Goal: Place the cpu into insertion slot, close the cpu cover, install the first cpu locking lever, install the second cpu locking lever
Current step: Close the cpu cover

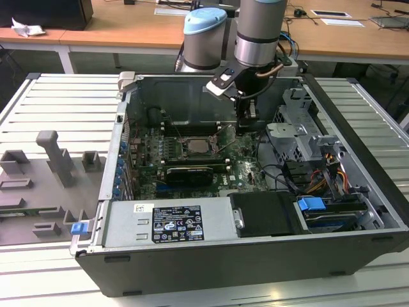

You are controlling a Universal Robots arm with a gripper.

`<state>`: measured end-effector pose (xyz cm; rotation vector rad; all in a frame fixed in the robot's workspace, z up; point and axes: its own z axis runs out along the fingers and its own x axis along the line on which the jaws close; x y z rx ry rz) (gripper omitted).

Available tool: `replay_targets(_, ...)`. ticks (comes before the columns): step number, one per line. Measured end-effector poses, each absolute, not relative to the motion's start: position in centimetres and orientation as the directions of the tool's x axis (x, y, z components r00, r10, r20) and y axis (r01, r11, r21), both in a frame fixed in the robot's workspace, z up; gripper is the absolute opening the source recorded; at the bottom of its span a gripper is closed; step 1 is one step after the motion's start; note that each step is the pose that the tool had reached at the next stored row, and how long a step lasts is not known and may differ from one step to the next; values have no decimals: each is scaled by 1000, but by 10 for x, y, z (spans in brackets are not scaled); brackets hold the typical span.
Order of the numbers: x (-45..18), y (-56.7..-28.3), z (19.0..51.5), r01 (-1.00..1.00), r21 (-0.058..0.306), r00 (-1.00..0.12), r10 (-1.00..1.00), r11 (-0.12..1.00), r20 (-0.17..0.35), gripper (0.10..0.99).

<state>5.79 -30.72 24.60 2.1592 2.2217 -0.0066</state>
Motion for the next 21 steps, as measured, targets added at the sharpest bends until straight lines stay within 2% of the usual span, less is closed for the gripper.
replay_targets(21,2,-307,242,999,26,-28,999,29,-34,106)
